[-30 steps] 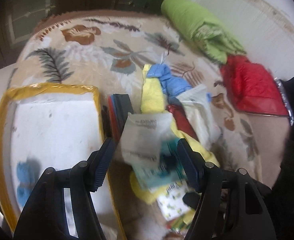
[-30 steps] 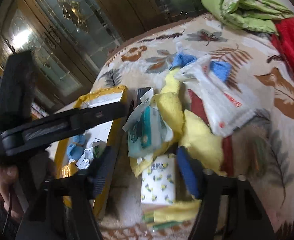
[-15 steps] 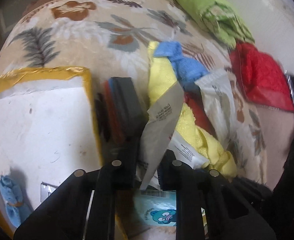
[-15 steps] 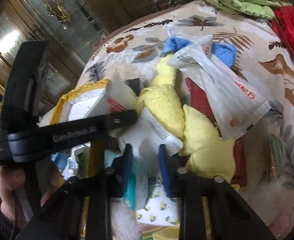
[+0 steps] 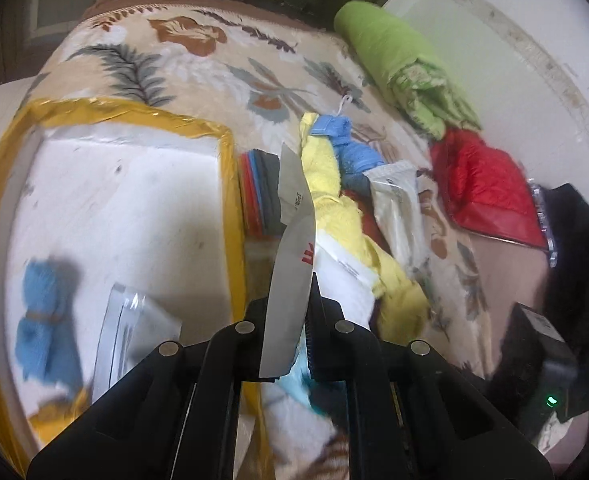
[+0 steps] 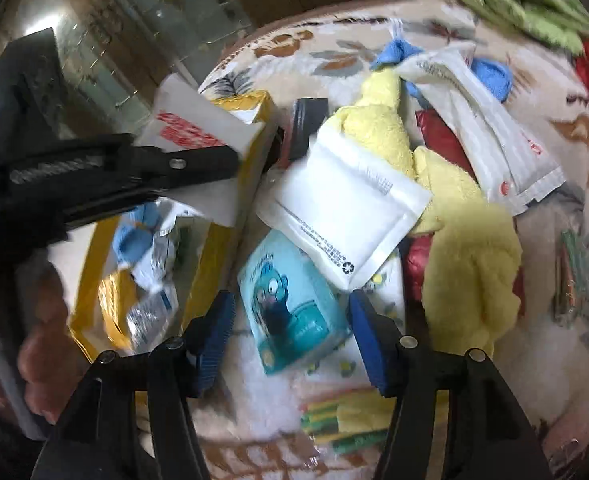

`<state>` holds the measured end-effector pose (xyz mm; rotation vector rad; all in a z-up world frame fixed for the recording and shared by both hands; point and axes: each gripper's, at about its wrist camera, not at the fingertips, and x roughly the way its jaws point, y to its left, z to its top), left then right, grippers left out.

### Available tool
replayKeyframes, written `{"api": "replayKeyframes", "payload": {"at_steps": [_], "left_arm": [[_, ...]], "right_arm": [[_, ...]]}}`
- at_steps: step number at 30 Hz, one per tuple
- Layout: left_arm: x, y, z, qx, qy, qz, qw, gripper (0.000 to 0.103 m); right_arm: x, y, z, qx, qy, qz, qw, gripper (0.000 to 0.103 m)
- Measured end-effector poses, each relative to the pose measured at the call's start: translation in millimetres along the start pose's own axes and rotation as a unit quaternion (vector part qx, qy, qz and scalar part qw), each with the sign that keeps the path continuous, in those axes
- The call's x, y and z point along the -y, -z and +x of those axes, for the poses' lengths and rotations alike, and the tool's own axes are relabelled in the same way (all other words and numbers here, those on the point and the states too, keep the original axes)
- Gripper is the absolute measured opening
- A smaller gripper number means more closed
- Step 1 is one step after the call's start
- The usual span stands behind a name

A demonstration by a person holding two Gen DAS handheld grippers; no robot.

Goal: Organize soft objects
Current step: 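Grasp white paper bag with left tool while right tool grasps teal tissue pack, then drop paper bag in tray with left tool while right tool places tissue pack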

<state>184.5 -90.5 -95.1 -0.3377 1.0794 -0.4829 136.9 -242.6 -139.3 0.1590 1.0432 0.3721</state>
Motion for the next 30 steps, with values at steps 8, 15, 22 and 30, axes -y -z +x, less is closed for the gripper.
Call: {"api": "replayKeyframes", "payload": {"at_steps": [8, 15, 22, 30], "left_arm": [[-30.8, 35.8, -52.4, 0.038, -0.004, -0.039, 0.9985, 0.008], [-65.4, 31.8, -83.1, 0.058, -0.083, -0.034, 0.9943, 0.008], [-84.5, 3.8, -79.3, 0.068, -0.113, -0.023, 0.991, 0.008], [-119.5, -20.5, -47.0, 0.054, -0.063, -0.042, 0.9957, 0.008]], "right_arm": [[-7.3, 9.2, -12.1, -0.004, -0.026, 0.032, 0.999, 0.008], [-33.7, 1.0, -70.5, 0.068, -0.061, 0.024, 0.996, 0.008], [-70.3, -50.5, -19.0, 0.058, -0.058, 0.009, 0.997, 0.008], [-77.4, -67.9, 43.6, 0.021, -0.036, 0.026, 0.999, 0.009]]}}
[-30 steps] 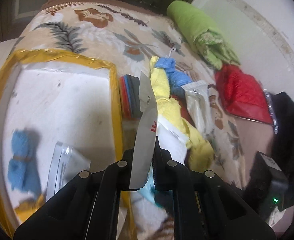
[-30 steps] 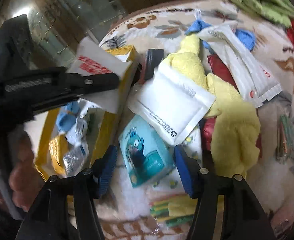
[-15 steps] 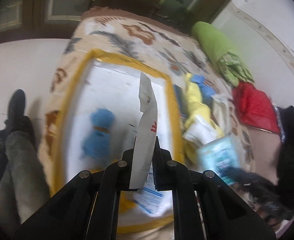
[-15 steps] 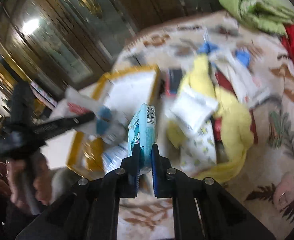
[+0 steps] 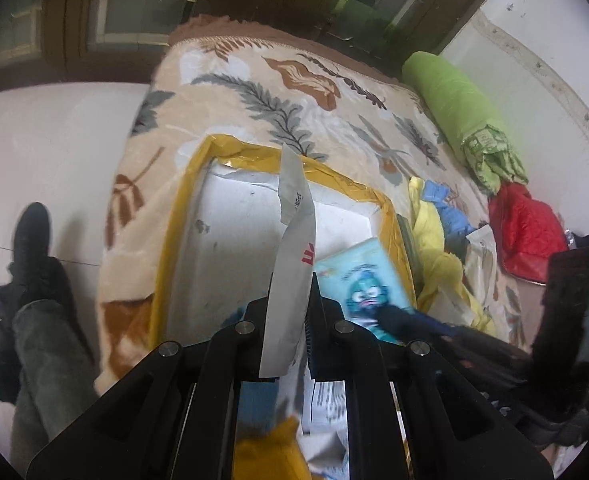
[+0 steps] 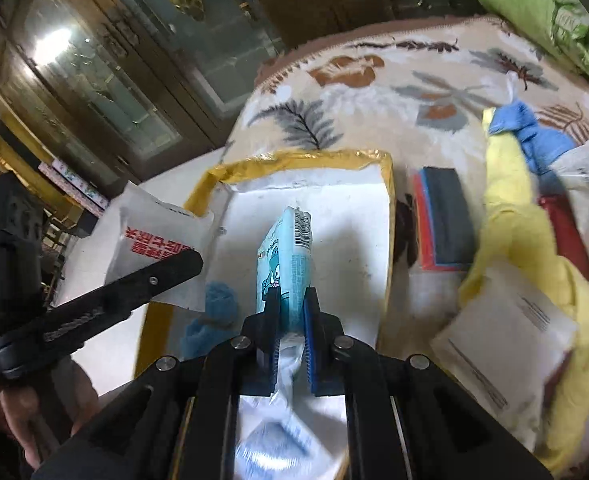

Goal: Organize soft objects
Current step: 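Drop paper bag in tray with left tool while right tool places tissue pack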

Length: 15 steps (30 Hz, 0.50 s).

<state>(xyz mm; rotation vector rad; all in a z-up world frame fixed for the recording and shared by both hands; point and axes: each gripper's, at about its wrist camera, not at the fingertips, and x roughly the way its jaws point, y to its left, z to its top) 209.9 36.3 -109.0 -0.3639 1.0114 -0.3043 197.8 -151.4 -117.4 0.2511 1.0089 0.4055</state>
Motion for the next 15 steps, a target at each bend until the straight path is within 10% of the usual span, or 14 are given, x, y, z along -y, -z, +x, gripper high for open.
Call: {"api": "replayKeyframes", "payload": {"at_steps": [8, 11, 15], "left_arm": [[-16.9, 4.9, 18.4, -0.024, 0.031, -0.019, 0.999, 0.018], [-4.7, 8.1, 12.2, -0.025, 0.007, 0.017, 0.9995, 0.031], [5.3, 20.0, -4.8, 0.003, -0.059, 0.043, 0.9973, 0.041]], "right_arm": [[-2.3, 4.5, 5.4, 0.009, 0.019, -0.01, 1.0, 0.018], [-4.2, 4.7, -5.1, 0.026, 0.014, -0.015, 0.999, 0.06], [-3.8, 10.7, -40.6, 0.052, 0.001, -0.023, 0.998, 0.061]]}}
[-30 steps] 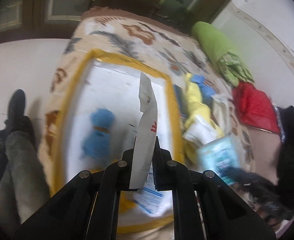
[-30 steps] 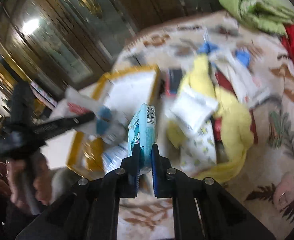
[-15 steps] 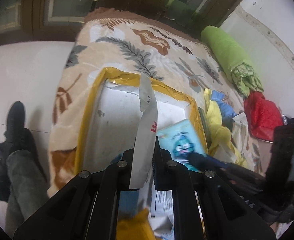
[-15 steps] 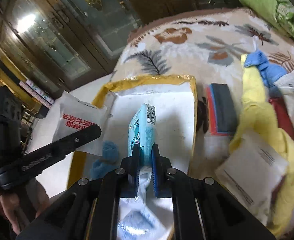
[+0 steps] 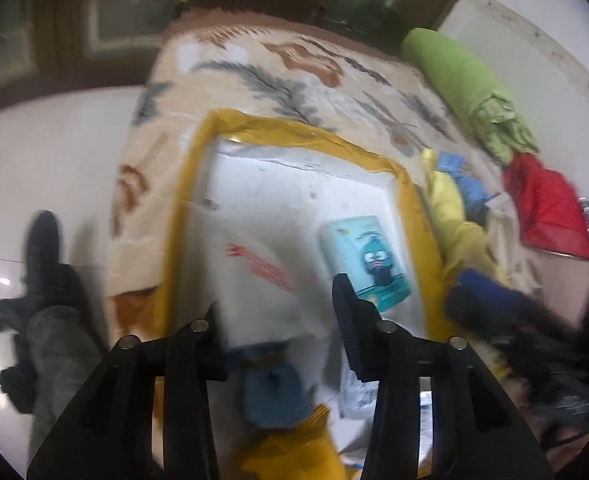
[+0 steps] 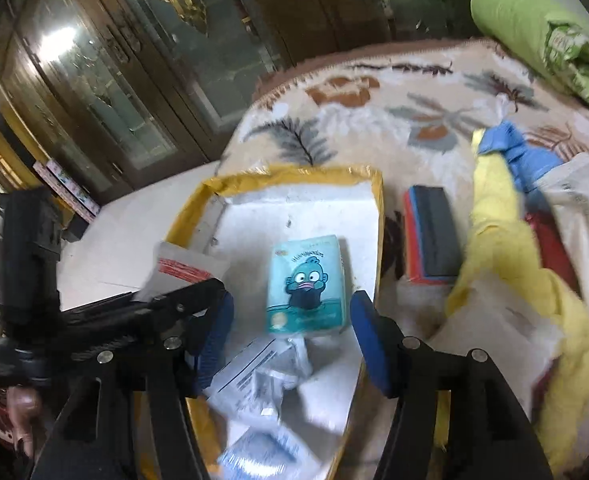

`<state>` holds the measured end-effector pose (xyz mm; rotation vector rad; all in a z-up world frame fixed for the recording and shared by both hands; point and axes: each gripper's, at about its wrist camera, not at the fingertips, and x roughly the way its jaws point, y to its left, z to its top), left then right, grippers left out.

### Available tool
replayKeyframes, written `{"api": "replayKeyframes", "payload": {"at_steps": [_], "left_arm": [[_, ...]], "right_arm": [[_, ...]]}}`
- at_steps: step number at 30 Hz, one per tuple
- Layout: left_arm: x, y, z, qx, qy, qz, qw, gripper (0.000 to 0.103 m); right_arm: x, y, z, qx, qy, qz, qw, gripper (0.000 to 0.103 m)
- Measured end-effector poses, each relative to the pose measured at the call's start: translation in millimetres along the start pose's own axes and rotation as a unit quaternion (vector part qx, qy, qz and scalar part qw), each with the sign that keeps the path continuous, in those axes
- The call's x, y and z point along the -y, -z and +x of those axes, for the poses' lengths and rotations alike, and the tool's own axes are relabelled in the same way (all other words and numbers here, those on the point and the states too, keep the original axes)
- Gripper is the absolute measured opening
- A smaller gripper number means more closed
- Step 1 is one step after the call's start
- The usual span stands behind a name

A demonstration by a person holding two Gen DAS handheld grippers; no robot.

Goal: Organize soft objects
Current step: 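Drop paper bag in tray with left tool while right tool places tissue pack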

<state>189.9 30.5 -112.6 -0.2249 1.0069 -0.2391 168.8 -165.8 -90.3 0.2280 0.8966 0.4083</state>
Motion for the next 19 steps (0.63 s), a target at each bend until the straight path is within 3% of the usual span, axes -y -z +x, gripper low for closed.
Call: {"api": "replayKeyframes", "payload": {"at_steps": [2, 3, 4, 6, 7, 10, 13, 16, 19], "left_arm": [[-0.5, 10.6, -25.3, 0.049, -0.034, -0.005, 0.9982, 0.045], [-1.0, 16.5, -34.0, 0.064, -0.044, -0.007, 0.9969, 0.061], [0.2, 22.7, -39.1, 0.068, -0.068, -0.011, 0.9954, 0.065], [16.4, 33.5, -50.9, 0.075, -0.137, 0.008, 0.9877, 0.065], [26.3, 38.7, -56.7, 0.08, -0.142, 0.013, 0.9866, 0.065], [75.7, 54.3, -57.6, 0.057, -0.097, 0.032, 0.9931, 0.065], [133.5, 65.3, -41.7, 0.045, -0.077, 0.073, 0.9933, 0.066], [184.7, 68.7, -22.9, 0.067, -0.09, 0.121, 0.9864, 0.066], [221.6, 67.0, 2.8, 0.047, -0.088, 0.163, 0.9816, 0.066]], "right_arm": [[4.8, 5.2, -18.3, 0.012, -0.004, 0.003, 1.0, 0.061], [9.1, 9.9, -29.1, 0.016, -0.009, 0.006, 1.0, 0.061], [14.8, 15.7, -39.5, 0.019, -0.009, 0.009, 1.0, 0.061], [28.1, 26.1, -55.2, 0.021, 0.001, 0.014, 1.0, 0.061], [38.3, 32.3, -64.5, 0.022, 0.008, 0.02, 1.0, 0.061], [78.0, 50.7, -90.1, 0.025, 0.036, 0.042, 0.998, 0.062], [123.7, 66.2, -108.3, 0.021, 0.071, 0.074, 0.995, 0.062], [157.6, 75.3, -122.7, 0.024, 0.123, 0.073, 0.99, 0.063], [187.7, 79.7, -125.2, 0.025, 0.171, 0.079, 0.982, 0.063]]}}
